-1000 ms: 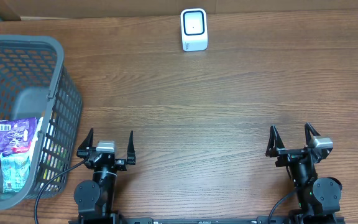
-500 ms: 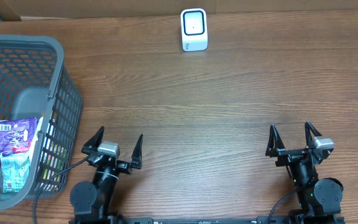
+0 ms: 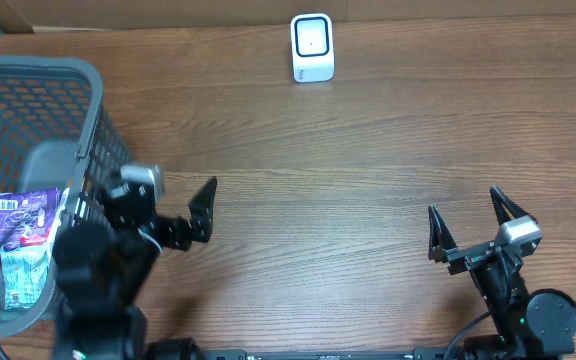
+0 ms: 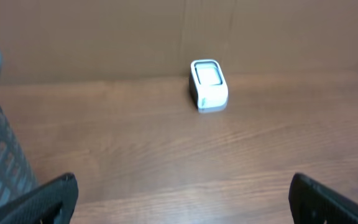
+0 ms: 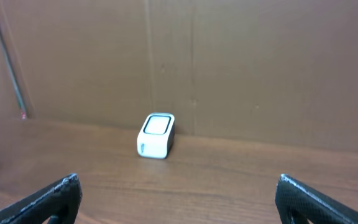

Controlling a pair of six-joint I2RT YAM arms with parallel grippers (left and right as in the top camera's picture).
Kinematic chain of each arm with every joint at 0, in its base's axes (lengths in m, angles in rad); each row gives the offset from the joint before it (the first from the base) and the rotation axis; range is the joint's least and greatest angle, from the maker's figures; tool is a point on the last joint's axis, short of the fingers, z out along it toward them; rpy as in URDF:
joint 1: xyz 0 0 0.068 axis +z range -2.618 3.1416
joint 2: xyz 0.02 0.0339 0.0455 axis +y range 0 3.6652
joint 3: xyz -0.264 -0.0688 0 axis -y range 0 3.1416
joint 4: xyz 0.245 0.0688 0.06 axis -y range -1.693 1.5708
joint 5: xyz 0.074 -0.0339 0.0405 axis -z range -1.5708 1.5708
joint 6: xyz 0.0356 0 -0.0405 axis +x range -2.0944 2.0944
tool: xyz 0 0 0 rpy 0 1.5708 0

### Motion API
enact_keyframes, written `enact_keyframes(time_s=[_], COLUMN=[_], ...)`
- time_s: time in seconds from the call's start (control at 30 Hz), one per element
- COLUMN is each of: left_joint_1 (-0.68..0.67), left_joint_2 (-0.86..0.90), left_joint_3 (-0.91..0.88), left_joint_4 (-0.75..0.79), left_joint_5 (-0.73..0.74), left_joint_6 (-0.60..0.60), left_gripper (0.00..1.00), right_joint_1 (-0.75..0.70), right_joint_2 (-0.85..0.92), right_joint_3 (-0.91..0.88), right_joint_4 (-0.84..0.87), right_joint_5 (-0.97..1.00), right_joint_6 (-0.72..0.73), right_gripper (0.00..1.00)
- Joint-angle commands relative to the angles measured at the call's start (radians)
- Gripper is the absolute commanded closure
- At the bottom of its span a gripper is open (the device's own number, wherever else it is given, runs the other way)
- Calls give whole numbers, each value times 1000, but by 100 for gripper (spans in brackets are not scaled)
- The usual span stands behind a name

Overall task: Scan the item barcode
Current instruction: 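Move the left gripper into the basket toward the purple snack pack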

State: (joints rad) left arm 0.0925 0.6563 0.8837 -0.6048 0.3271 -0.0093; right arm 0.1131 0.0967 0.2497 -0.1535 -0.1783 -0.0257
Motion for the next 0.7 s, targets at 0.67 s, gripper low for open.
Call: enact_keyframes(time_s=[0.67], left_joint_1=[5], left_joint_2=[714], left_joint_3=[1050], left_joint_4=[-720], left_joint_5=[8], left_joint_6=[84], left_gripper=[0], right_joint_1=[5], right_joint_2=[1021], right_joint_3=[1134], right_joint_4=[-829], right_joint_5=[-328], right_joint_6=[-78], right_gripper=[0])
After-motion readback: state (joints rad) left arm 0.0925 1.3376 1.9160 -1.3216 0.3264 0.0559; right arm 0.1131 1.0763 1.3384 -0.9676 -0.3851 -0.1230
